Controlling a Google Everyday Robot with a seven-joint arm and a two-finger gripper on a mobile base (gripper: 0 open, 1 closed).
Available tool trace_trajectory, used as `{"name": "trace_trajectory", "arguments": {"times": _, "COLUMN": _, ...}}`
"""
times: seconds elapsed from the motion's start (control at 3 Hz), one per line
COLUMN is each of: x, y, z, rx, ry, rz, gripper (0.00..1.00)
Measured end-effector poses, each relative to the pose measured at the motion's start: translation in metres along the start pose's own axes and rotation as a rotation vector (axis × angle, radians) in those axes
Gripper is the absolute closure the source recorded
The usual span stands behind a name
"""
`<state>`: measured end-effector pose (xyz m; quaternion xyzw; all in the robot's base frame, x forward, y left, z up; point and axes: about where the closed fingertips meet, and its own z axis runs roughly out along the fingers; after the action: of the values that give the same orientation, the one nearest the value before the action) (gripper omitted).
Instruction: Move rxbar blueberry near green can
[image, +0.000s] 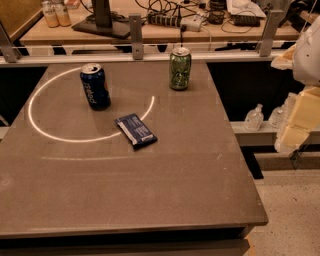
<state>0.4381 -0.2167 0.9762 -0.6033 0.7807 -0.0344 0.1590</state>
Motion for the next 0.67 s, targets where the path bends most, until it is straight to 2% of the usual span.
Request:
{"name": "trace_trajectory", "arguments": {"times": 0.33, "x": 0.0, "y": 0.0, "z": 0.0, "rx": 0.0, "ry": 0.0, "rz": 0.0, "gripper": 0.0}}
{"name": "trace_trajectory", "arguments": {"times": 0.67, "x": -0.0024, "y": 0.0054, "z": -0.0005, "rx": 0.001, "ry": -0.07, "rz": 0.051, "gripper": 0.0}}
